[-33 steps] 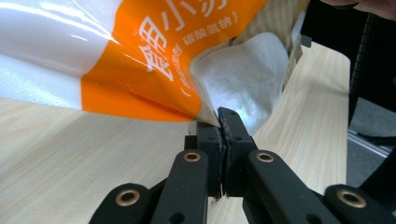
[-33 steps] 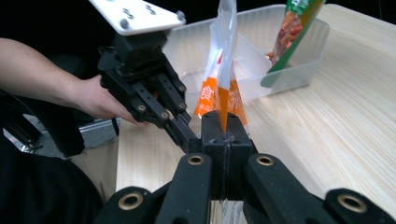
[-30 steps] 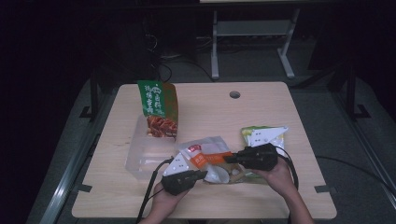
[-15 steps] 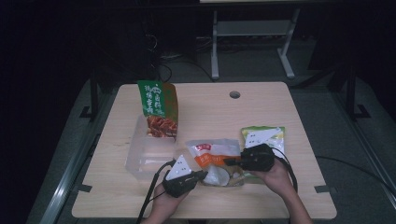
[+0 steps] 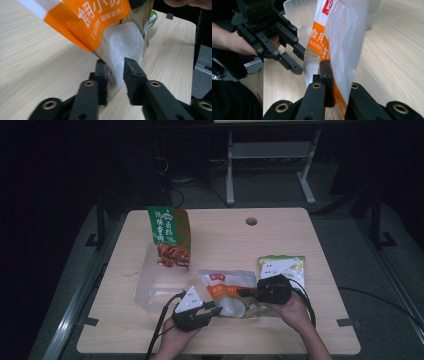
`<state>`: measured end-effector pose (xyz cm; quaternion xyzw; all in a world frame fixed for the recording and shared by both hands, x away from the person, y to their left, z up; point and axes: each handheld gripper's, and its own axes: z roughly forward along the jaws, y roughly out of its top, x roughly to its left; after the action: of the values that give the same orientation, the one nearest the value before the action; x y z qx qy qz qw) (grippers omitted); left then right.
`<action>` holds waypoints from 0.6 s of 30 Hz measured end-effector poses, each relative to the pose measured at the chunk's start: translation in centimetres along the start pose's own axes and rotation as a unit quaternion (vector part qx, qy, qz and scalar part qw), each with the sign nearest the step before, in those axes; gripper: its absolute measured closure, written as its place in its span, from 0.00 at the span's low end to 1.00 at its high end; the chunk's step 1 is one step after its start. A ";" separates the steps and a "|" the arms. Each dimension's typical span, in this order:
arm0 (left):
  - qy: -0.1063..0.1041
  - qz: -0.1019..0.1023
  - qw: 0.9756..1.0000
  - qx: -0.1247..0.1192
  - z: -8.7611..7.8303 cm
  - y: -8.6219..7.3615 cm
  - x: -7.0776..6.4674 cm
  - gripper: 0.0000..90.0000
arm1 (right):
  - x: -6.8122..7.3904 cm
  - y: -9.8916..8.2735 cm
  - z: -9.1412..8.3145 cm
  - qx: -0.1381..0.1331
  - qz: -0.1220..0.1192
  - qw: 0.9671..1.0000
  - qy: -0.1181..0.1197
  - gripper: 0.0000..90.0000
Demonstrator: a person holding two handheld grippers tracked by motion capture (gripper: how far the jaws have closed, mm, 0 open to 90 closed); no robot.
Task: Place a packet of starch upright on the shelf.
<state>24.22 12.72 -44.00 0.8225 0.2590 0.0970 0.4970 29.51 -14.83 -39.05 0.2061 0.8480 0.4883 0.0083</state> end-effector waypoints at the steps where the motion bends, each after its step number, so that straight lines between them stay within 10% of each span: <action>1: 0.001 0.002 1.000 0.001 -0.1 0.0 0.0 0.75 | 0.0 0.0 -0.1 -0.002 0.001 1.000 -0.003 1.00; 18: 0.000 0.022 1.000 0.008 -1.3 -0.2 -0.8 0.61 | -0.4 0.6 -1.2 -0.033 0.019 0.998 -0.040 1.00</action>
<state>22.98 13.35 -43.48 0.8317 0.2421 0.1061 0.4883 29.80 -15.63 -37.99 0.2412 0.8265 0.5071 0.0394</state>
